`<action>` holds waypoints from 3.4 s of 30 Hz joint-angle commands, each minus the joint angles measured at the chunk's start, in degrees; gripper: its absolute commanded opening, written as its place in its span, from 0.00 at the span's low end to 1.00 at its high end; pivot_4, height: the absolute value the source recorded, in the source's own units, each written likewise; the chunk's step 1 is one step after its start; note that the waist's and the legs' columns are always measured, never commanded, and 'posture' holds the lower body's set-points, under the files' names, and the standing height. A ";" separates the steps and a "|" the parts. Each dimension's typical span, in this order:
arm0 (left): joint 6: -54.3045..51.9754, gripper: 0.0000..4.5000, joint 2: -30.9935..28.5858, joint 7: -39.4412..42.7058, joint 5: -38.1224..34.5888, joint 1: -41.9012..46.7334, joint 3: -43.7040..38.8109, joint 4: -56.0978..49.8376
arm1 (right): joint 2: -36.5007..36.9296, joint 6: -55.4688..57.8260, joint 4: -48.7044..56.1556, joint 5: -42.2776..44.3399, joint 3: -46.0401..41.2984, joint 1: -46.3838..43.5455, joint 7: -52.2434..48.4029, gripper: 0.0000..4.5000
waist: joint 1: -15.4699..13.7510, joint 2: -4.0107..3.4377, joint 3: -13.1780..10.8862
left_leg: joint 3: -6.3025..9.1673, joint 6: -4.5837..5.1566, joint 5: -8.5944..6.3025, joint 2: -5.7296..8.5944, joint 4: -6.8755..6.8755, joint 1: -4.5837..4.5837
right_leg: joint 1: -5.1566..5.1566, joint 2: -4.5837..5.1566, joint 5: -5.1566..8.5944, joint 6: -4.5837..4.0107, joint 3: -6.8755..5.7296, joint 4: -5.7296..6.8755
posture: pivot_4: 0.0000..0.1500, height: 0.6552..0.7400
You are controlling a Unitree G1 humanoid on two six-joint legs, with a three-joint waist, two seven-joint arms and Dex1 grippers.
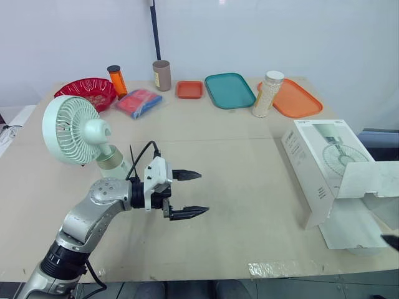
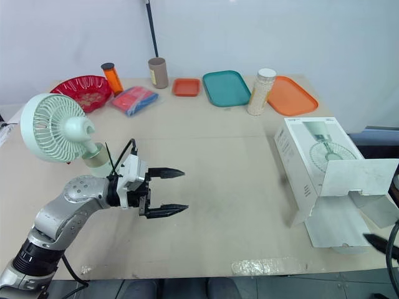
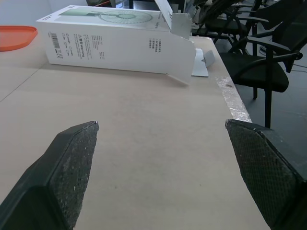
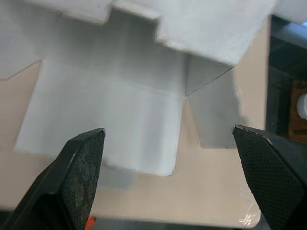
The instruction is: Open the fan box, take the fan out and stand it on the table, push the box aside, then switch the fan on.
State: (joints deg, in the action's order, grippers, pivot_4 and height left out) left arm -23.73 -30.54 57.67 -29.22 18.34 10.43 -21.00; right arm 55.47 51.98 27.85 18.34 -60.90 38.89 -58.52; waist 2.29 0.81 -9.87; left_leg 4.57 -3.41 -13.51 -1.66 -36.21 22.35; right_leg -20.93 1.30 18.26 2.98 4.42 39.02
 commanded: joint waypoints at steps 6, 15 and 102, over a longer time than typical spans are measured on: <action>1.71 1.00 3.52 -3.69 -0.57 2.19 -2.35 -0.99 | 1.71 6.81 17.81 13.72 -7.98 1.15 -12.67 0.96 | -0.10 0.23 -0.10 | -0.01 -0.04 -0.02 0.00 -0.06 -0.01 | 0.03 -0.02 -0.05 -0.05 0.03 -0.02 | 1.00 1.00; -4.27 1.00 -0.18 -8.73 -2.86 -5.53 -6.48 -8.67 | 6.71 13.93 18.57 36.62 15.30 -35.25 8.33 0.96 | -0.20 0.56 -0.28 | 0.08 -0.03 -0.02 0.02 -0.12 0.10 | 0.07 -0.01 -0.06 -0.12 0.02 -0.03 | 1.00 1.00; -8.04 1.00 2.20 -43.98 -3.80 -21.48 -40.58 -16.32 | -20.07 5.62 6.95 43.42 57.71 -78.12 33.96 0.96 | -0.80 0.80 -0.44 | 0.19 -0.17 -0.09 -0.08 -0.15 0.48 | -0.39 0.01 -0.09 -0.27 -0.06 0.03 | 1.00 1.00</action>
State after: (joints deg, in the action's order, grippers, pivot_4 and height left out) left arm -31.91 -27.85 13.99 -32.60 -3.48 -29.62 -34.76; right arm 35.31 58.62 33.01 61.54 -2.64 -38.76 -24.56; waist 1.49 1.62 -10.31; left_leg 4.76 -3.58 -13.60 -1.75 -36.36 22.84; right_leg -21.32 1.30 18.17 2.71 4.35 39.05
